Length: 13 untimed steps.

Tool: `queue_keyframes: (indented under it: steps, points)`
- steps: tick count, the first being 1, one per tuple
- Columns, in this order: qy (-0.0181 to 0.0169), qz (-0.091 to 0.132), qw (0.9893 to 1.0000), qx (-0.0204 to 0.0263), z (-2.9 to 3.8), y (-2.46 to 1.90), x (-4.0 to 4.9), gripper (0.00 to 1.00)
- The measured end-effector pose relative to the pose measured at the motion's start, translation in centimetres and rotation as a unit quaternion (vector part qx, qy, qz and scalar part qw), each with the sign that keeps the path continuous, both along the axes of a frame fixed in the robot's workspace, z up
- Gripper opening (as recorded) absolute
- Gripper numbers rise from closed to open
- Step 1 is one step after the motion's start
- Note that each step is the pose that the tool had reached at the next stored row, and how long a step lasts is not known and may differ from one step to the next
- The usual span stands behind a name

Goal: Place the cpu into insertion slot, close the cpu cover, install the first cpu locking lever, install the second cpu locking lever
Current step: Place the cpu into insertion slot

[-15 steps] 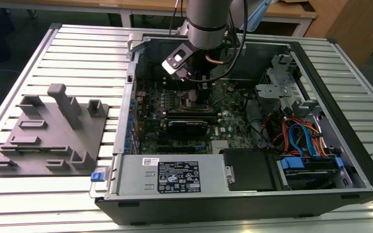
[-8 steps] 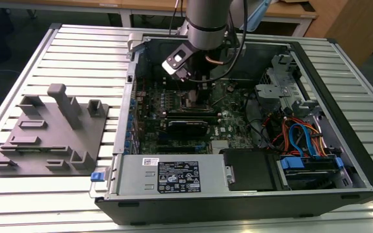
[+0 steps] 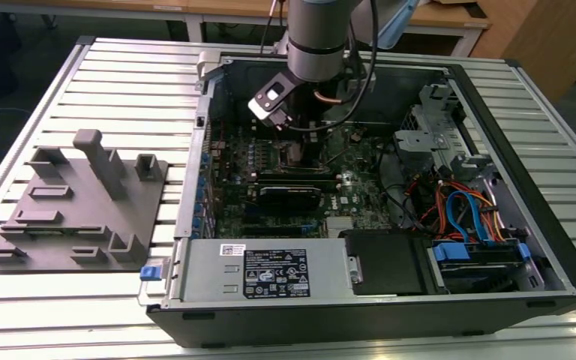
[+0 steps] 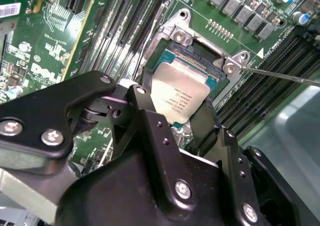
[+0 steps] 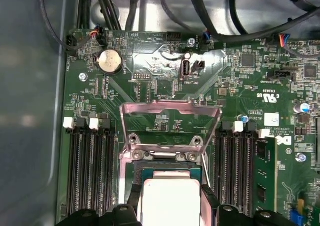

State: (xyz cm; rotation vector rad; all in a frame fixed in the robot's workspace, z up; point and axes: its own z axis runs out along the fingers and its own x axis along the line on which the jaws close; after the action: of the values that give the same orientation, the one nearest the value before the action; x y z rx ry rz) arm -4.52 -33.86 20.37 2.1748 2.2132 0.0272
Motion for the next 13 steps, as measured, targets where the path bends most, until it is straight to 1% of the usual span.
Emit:
queue_keyframes:
  steps: [4, 8, 13]
  points:
    - [0.0, 0.0, 1.0, 0.0, -0.27, 0.06, 0.0, 0.54]
    - [0.0, 0.0, 1.0, -0.0001, -0.35, 0.12, 0.0, 0.54]
    - [0.0, 0.0, 1.0, 0.0, -0.5, 0.35, -0.05, 0.54]
